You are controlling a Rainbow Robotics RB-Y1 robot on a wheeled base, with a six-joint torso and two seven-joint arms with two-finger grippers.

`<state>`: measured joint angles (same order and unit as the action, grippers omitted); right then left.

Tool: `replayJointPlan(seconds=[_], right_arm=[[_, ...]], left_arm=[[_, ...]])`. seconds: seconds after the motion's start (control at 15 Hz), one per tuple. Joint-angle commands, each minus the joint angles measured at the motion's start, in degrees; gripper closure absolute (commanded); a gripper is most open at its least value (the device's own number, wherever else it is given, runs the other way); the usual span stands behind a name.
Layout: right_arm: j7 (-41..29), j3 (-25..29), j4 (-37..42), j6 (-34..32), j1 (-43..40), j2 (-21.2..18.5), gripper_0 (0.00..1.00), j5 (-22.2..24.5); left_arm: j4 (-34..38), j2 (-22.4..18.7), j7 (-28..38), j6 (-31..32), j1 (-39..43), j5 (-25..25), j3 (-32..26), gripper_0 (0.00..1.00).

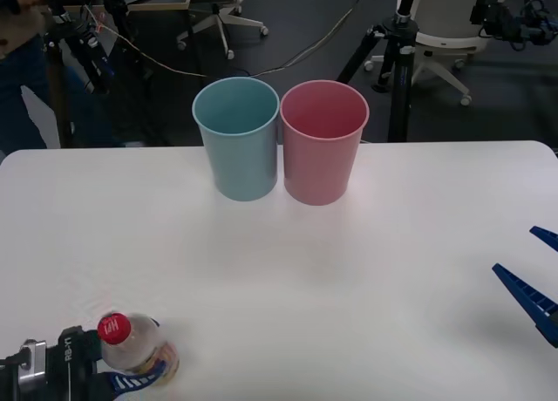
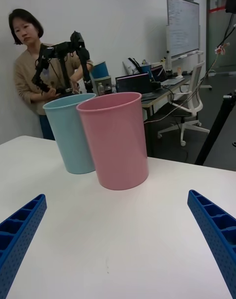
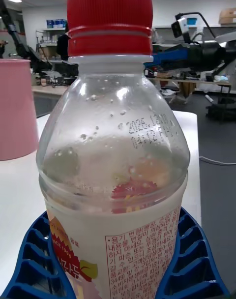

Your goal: Grasp the object on the table and drop it into the matching bin: aluminum can to the light blue bin, PET bottle to the pink bin.

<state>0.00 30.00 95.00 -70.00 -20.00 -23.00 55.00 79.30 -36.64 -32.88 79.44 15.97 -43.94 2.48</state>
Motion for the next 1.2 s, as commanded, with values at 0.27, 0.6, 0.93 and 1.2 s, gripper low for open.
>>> replayJointPlan(seconds=[0.27, 0.6, 0.93, 1.2], right_arm=[[0.0, 0.0, 0.0, 0.0, 0.0, 0.0, 0.0, 0.0], [0.0, 0.0, 0.0, 0.0, 0.0, 0.0, 0.0, 0.0], [0.0, 0.0, 0.0, 0.0, 0.0, 0.0, 0.0, 0.0], [0.0, 0.0, 0.0, 0.0, 0.0, 0.0, 0.0, 0.0]], left_arm=[[4.9, -0.7, 4.9, -3.2, 0.8, -0.4, -4.0, 1.0], [13.0, -1.4, 12.8, -8.3, 2.0, -0.7, -4.0, 1.0], [25.5, -3.7, 20.8, -16.8, 3.5, -0.5, -3.9, 1.0], [33.8, -6.2, 26.8, -23.7, 2.8, -0.4, -2.8, 1.0]])
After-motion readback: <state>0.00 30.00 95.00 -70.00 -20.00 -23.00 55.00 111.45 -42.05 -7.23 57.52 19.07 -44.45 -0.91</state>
